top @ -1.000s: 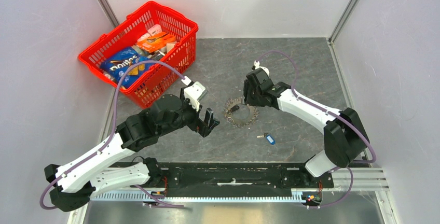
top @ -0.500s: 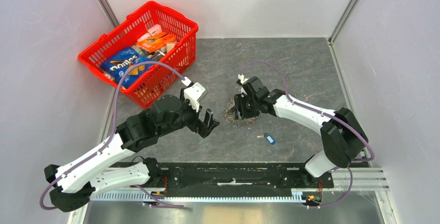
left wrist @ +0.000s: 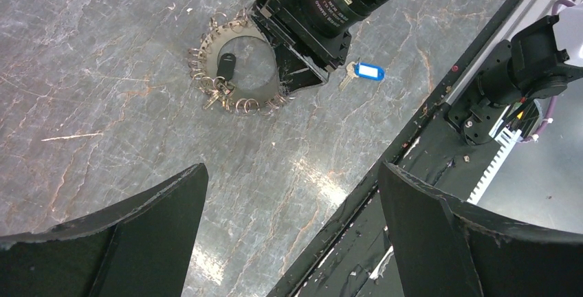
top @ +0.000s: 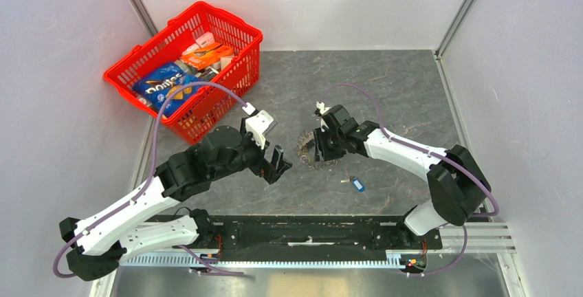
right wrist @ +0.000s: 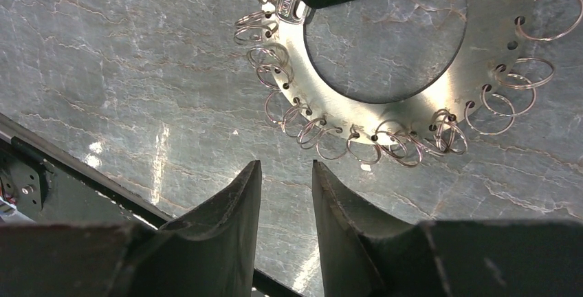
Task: Put the keys on the keyring
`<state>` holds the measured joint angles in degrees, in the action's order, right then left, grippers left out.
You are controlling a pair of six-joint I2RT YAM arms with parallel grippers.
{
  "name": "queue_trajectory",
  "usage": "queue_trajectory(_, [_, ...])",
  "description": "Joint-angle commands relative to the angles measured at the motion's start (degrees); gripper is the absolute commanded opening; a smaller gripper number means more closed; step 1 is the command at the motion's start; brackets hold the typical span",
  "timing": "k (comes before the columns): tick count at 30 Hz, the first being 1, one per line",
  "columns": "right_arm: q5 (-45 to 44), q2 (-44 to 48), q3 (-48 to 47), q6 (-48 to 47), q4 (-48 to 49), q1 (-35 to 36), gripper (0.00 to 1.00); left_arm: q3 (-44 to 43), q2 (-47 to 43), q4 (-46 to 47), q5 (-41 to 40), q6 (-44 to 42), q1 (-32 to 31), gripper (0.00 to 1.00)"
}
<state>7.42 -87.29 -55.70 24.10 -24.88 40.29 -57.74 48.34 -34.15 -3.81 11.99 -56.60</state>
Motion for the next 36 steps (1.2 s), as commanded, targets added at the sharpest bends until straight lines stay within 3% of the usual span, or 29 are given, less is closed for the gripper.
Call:
queue_trajectory(1, [-1.1, -1.6, -0.6, 2.5, 0.7, 0.8, 0.4, -0.1, -0.3, 2.1, 1.4, 0.5, 0.3, 1.0])
queue_trajectory(36, [-4.3, -9.3, -3.6, 10.5, 0.9, 0.9, 0.38, 0.3, -1.9, 2.3, 2.3, 0.7, 0.3, 1.0])
